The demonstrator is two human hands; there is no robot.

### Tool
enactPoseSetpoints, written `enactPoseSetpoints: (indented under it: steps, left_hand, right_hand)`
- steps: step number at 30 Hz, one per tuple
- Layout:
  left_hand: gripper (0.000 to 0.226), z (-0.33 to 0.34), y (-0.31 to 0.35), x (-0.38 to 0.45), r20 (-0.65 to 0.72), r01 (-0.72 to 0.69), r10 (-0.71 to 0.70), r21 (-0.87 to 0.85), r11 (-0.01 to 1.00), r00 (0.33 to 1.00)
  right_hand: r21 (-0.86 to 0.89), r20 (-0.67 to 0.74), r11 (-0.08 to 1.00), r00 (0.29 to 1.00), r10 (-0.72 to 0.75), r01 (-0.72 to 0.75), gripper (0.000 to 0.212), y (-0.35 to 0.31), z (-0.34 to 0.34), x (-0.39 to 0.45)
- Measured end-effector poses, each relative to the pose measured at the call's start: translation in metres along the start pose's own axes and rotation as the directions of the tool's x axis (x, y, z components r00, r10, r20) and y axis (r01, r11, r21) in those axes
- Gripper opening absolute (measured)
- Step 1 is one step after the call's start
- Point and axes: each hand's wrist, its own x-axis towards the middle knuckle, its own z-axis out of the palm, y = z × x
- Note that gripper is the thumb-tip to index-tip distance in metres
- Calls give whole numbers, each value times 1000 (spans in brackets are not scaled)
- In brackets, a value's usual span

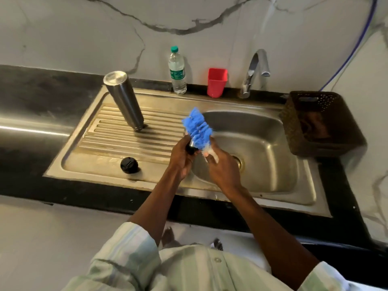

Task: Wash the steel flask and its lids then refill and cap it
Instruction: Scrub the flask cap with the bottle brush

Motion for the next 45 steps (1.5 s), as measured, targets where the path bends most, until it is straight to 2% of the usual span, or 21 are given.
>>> enactPoseSetpoints:
  steps: [2,3,7,11,13,15,17,19,20,24,28,33,37,41,44,45]
  left_hand:
    - [31,9,-1,6,4,16,-16,21,1000,1000]
    - [36,11,0,9,-2,25,-25,24,999,1000]
    - [44,13,5,22,38,54,-56,52,997,998]
    - [51,20,14,29,52,33,-34,25,999,998]
    - [47,20,19,39,66,17,-18,12,1000,998]
    - [53,19,24,47,89,20,-23,31,999,996]
    - [62,19,25,50,94,36,-41,57,998,995]
    - [58,19,24,56,79,44,-50,76,996,996]
    - [55,19,25,58,74,44,-50,81,996,996]
    - [36,22,29,72,40,45,-47,57,997,998]
    - [43,28,29,77,-3,55,-55,97,994,998]
    - [30,28,31,83,-60,42,-38,63,997,997]
    - [45,29,25,81,-45,41,-39,28,999,998]
    - [26,27,25,80,-47,51,-51,-2,999,998]
    - [27,25,25,79,-9,61,-61,-5,998,998]
    - [26,24,25,78,2,65,-65,-11,998,998]
  right_hand:
    - [61,-15,990,991,132,-131,56,3,-7,12]
    - [63,-11,987,988,151,-151,54,3,-9,14]
    - [14,-18,998,998,56,-56,55,-1,-7,15]
    - [130,-51,968,974,222,-214,51,3,-5,33]
    - [88,-53,980,982,181,-176,53,-3,-1,31]
    - [69,-61,993,993,97,-93,56,-6,6,27]
    - [133,-75,983,988,137,-126,52,-3,9,38]
    - [214,-54,955,974,221,-205,44,-1,8,53]
    - [215,-60,956,974,217,-200,44,-2,8,56]
    - [61,-67,997,996,60,-56,55,-11,17,56]
    - [117,-54,973,977,207,-200,39,-1,16,81]
    - [33,-67,999,998,20,-17,56,-3,16,67]
    - [163,-72,974,982,173,-159,44,5,13,76]
    - [97,-47,995,998,36,-32,52,1,17,66]
    - [188,-5,969,987,162,-158,42,8,15,74]
    - [174,-6,973,988,155,-151,42,8,16,75]
